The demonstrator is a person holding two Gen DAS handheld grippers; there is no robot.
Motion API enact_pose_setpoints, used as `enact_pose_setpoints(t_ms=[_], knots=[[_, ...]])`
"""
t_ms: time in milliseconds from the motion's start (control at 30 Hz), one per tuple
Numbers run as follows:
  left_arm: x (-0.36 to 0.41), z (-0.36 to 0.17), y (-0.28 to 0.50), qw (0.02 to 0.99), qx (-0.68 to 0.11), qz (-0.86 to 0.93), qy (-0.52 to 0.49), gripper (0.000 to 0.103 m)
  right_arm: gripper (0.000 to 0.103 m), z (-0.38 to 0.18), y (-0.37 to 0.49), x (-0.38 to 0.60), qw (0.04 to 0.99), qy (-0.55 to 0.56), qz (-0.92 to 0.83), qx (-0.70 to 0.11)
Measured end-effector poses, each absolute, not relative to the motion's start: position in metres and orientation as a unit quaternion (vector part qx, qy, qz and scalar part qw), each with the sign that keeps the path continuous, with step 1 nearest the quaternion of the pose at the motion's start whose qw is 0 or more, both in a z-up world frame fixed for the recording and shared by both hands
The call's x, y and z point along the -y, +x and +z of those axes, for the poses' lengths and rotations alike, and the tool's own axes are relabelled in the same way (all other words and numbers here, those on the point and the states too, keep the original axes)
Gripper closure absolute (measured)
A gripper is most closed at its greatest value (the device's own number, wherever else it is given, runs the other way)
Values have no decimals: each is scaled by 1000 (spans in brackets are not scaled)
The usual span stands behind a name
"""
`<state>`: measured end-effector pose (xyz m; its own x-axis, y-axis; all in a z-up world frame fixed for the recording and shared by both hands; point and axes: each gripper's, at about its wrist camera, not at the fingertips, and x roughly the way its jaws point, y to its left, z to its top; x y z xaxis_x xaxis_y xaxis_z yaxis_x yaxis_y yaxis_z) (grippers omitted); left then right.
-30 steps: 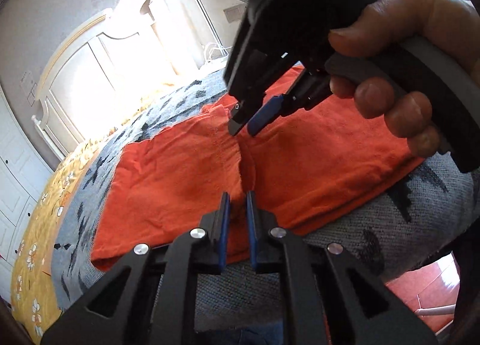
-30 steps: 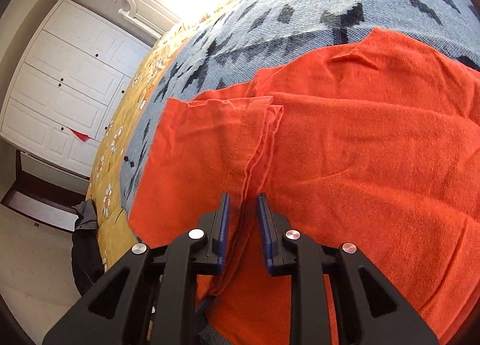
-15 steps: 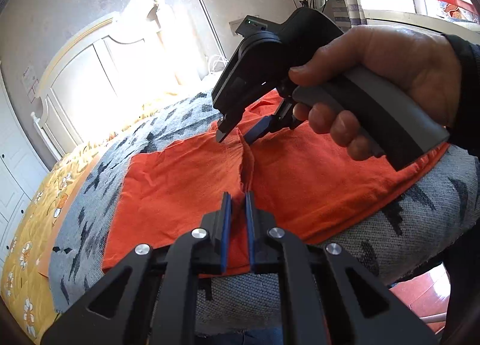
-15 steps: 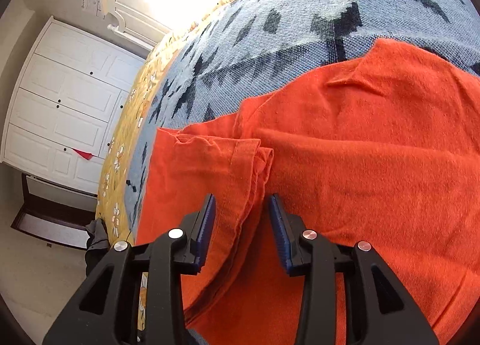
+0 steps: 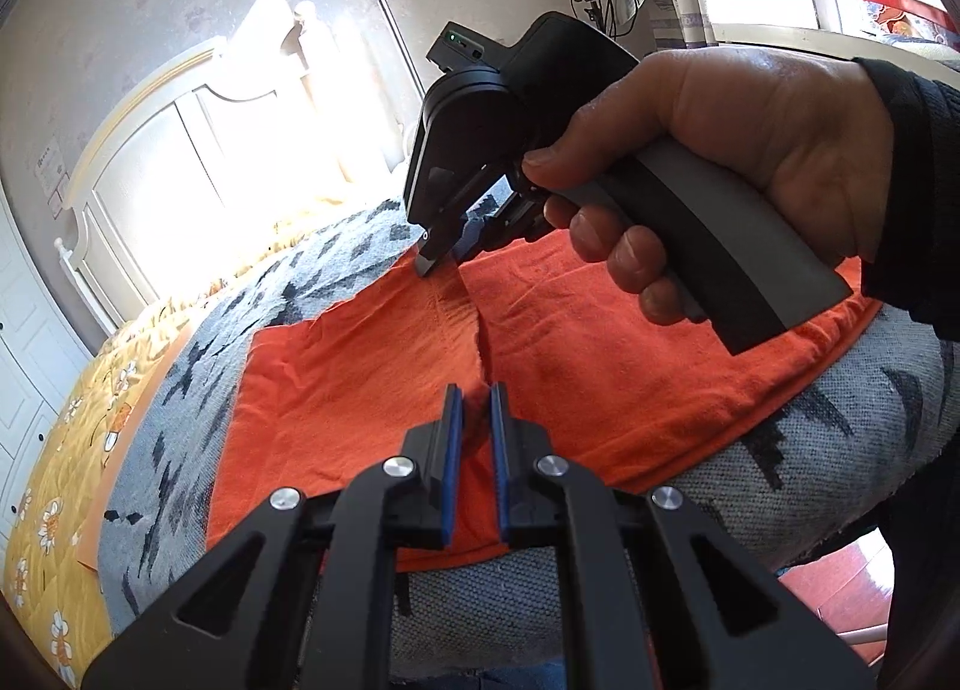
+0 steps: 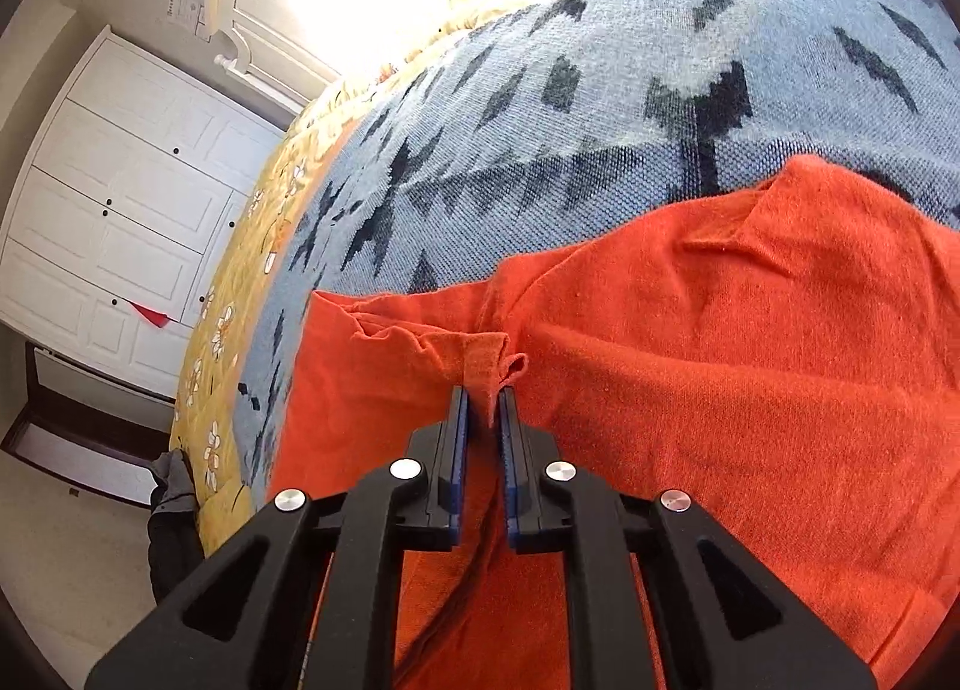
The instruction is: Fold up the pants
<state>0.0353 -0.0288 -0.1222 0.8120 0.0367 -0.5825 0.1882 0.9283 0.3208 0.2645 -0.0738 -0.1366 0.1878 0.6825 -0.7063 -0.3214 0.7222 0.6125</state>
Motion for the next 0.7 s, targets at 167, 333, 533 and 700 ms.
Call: enact_pose_setpoints(t_ms=[167,333,533,700], knots=[[45,-134,46,925,-316,-57,202,94,93,-123,267,89,762,168,334,-529],[50,-145,53,920,-333,-63,197,94,94,-140,272,98,760,168,317,-543],[57,-142,56,921,-327,-81,195,95,96,-141,271,106,768,170,310,-534],[64,-147,63,920,-332,-95,185,95,96,-128,268,118,782,166,299,-520]])
